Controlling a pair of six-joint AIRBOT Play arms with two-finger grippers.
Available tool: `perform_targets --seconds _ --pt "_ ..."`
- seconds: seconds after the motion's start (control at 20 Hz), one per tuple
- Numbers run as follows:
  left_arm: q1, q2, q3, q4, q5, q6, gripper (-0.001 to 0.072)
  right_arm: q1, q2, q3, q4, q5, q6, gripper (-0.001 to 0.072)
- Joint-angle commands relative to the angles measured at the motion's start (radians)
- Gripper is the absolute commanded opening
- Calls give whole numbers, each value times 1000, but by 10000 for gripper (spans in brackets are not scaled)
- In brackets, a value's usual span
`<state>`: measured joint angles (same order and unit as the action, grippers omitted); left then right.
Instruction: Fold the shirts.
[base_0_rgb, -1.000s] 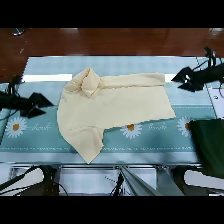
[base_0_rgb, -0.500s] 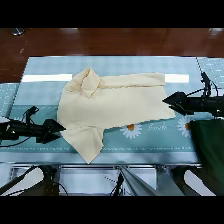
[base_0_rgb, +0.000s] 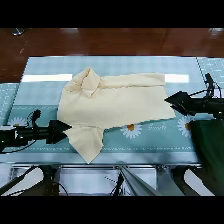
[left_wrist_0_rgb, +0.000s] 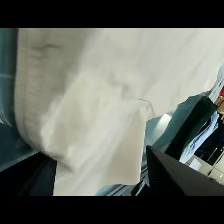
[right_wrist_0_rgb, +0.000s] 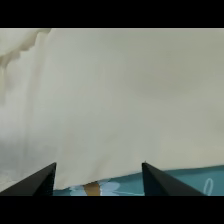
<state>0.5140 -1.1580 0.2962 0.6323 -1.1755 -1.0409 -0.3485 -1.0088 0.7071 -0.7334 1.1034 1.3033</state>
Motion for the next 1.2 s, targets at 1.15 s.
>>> perform_targets --seconds 1.15 --pt "1 2 12 -47 15 61 18 -31 -458 127 -109 -39 -14 524"
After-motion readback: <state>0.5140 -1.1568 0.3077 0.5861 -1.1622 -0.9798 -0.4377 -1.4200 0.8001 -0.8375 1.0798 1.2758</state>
